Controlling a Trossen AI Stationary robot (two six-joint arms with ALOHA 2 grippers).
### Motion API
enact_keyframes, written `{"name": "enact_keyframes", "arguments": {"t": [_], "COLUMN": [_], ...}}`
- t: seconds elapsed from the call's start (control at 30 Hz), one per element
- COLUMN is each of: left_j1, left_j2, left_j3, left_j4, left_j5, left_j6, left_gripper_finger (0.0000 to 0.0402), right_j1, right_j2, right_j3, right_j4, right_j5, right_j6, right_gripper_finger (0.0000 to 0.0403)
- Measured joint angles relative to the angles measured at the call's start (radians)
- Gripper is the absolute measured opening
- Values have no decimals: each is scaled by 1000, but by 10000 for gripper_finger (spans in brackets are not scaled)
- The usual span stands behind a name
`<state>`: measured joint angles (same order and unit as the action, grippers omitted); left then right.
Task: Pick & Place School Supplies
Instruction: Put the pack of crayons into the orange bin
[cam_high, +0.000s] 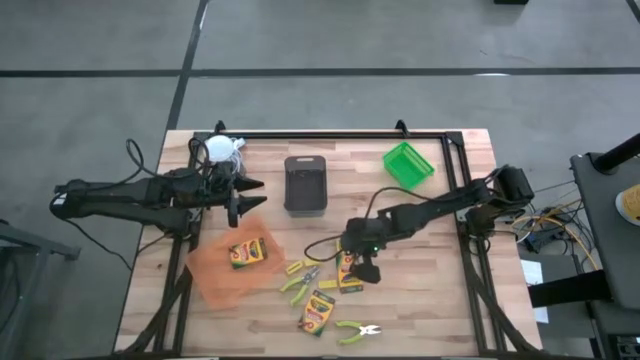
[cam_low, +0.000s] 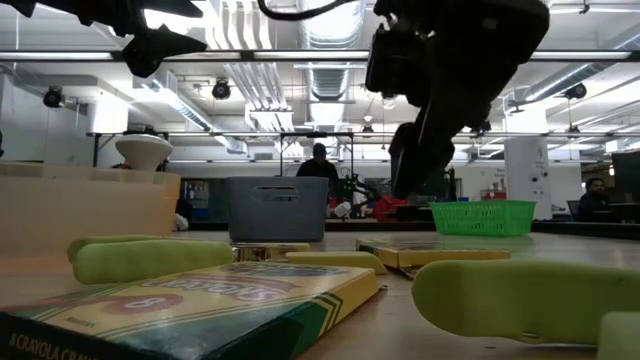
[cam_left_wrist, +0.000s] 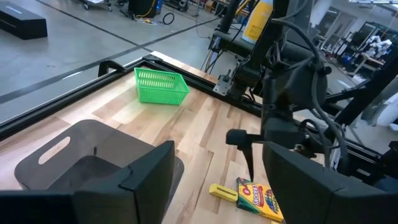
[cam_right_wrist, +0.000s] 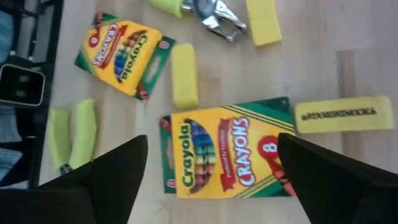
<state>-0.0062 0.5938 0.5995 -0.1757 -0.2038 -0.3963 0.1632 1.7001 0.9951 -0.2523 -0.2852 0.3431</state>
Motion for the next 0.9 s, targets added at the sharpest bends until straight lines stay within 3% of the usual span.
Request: {"name": "enact_keyframes", "arguments": {"t": [0.3,0.9], "left_j1": [0,0], "left_j2": [0,0], "left_j3": [0,0], "left_j4": [0,-1], "left_j5": [0,0], "left_j6": [0,0], "left_gripper_finger": [250,250], "right_j1": [-23,-24], "right_j2": [-9,42], "right_j3": [0,-7], "right_j4": [-24,-30], "right_j5": [130,93], "right_j6": [-75,-67], "right_gripper_finger": [329,327]}}
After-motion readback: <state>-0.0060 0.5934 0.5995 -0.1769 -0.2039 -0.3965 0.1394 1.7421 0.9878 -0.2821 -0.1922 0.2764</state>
